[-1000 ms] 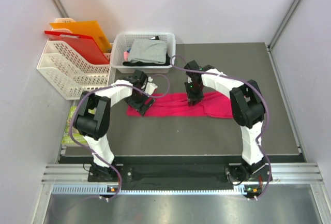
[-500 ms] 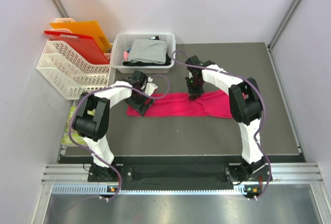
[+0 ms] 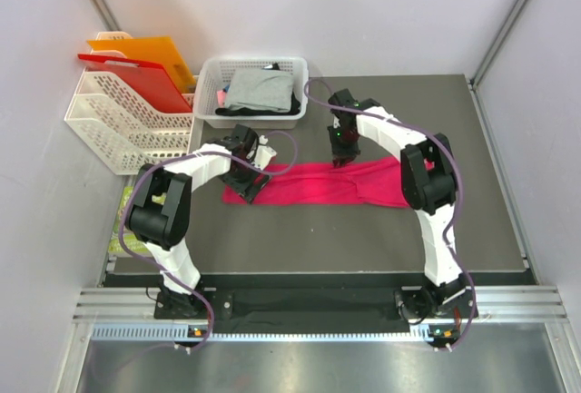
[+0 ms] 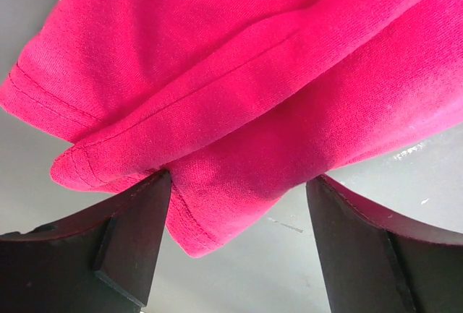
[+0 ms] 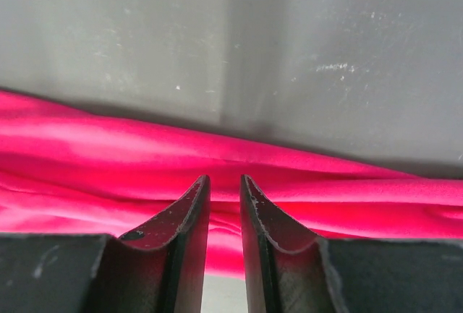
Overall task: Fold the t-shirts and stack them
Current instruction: Fold the other side of the tshirt into a rectangle
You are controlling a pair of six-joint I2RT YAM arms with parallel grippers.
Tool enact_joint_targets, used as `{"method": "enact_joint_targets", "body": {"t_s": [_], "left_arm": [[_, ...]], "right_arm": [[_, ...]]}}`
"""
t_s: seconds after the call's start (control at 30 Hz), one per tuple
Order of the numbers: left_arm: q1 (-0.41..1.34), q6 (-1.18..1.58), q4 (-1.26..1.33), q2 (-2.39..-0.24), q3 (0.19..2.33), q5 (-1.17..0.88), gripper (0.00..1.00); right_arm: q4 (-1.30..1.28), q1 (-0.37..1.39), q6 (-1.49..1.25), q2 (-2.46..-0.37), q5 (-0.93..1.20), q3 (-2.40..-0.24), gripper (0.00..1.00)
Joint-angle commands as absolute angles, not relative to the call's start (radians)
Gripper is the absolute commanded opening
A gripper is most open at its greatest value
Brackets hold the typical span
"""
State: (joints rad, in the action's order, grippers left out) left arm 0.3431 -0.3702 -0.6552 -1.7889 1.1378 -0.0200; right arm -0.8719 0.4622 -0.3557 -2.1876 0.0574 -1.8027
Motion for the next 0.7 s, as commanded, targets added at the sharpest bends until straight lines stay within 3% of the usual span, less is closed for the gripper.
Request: {"method": "enact_joint_targets", "body": {"t_s": [0.0,0.3,0.67], "left_arm": [[0.341,-0.402,-0.64,-1.809,1.098,0.048,0.79],[0.337,-0.4,-0.643,-1.809,1.118,0.04,0.79],[0.337,-0.4,-0.653,-1.809,1.132,0.038,0.79]], "right_arm": [[-0.903,0.456,-0.337,-2.16,0.052,-1.852,0.24],[-0.89,0.489,-0.376,-1.953,0.101,-1.7,0.28],[-0.828,0.525,-0.384,-2.022,0.124,-1.589,0.26]]}}
